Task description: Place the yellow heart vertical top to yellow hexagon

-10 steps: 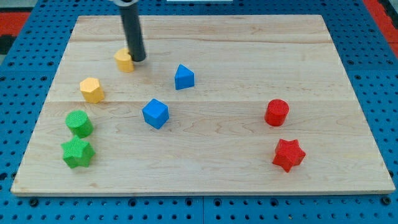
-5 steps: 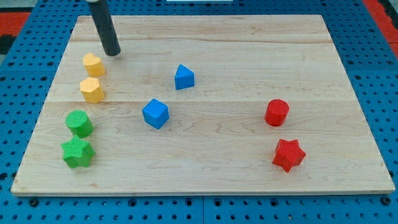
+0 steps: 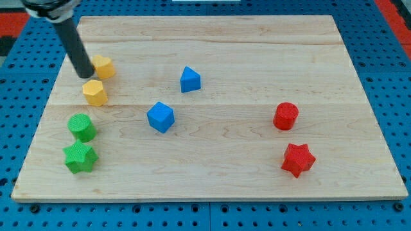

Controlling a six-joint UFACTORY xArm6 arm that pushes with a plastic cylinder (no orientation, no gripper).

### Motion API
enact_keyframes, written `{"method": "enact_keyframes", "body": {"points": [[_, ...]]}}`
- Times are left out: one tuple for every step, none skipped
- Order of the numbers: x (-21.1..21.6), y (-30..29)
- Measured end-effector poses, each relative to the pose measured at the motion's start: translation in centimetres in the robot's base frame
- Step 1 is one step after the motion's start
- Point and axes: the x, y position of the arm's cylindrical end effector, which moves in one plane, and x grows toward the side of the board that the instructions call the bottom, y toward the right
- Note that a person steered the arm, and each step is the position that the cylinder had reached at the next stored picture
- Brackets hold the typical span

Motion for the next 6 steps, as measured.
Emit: {"method": "enact_keyframes", "body": {"points": [[-0.4, 0.3], [0.0, 2.7], [0.3, 7.1], [-1.1, 8.1], [-4.0, 8.2], [-4.6, 8.1]]}}
